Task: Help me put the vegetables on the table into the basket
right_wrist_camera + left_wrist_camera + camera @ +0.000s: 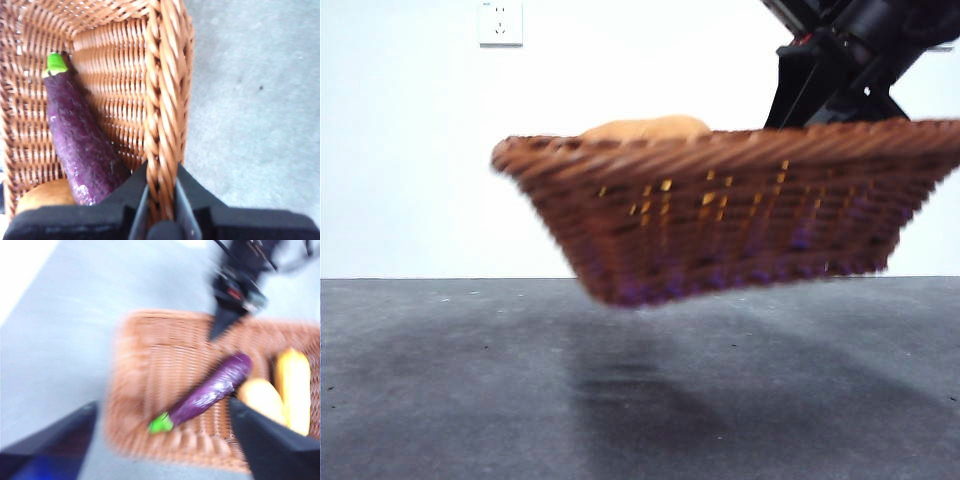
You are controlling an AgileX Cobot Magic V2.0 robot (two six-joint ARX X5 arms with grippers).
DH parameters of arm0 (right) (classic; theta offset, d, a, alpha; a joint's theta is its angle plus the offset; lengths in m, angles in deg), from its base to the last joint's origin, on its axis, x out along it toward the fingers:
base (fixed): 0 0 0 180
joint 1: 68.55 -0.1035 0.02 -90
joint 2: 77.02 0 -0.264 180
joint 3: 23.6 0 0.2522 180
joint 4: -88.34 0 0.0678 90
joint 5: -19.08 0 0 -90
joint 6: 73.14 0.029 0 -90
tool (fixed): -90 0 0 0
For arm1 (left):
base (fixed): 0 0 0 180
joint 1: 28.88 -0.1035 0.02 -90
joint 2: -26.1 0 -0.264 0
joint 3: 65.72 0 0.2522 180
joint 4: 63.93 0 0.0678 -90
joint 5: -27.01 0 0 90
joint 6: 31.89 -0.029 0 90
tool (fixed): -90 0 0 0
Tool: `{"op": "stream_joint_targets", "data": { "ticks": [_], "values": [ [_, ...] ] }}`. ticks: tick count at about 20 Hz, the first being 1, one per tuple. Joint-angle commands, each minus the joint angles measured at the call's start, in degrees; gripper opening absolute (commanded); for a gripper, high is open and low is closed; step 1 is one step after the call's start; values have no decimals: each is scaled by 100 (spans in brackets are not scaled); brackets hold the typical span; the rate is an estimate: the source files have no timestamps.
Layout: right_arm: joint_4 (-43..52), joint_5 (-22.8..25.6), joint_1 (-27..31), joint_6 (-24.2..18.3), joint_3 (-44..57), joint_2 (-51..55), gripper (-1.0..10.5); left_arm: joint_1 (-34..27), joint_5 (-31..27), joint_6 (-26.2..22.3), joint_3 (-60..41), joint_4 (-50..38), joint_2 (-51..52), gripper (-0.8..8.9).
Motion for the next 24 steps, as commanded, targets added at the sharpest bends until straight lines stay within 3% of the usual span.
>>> {"op": "stream_joint_targets", "data": {
  "ticks": [1,5,11,13,17,24],
  "values": [
    [-264,-96,295,46,-732,4,-8,-374,-13,680,-39,15,739,-7],
    [-1209,323,999,-334,-1910,-2,-8,-713,-15,1021,-39,192,1829,-6],
    [-1746,409,2105,-1029,-1991,-479,-8,-715,-20,1204,-39,925,2448,-6],
    [-1749,437,2205,-1193,-1991,-852,-8,-715,-94,1204,-39,1054,2459,-6],
    [-1574,951,2245,-1355,-1987,-1683,-8,-713,-337,1209,-39,1080,2439,-6],
    [-1152,1047,2437,-1403,-1980,-2601,-8,-713,-334,1217,-39,1082,2413,-6]
  ]
}}
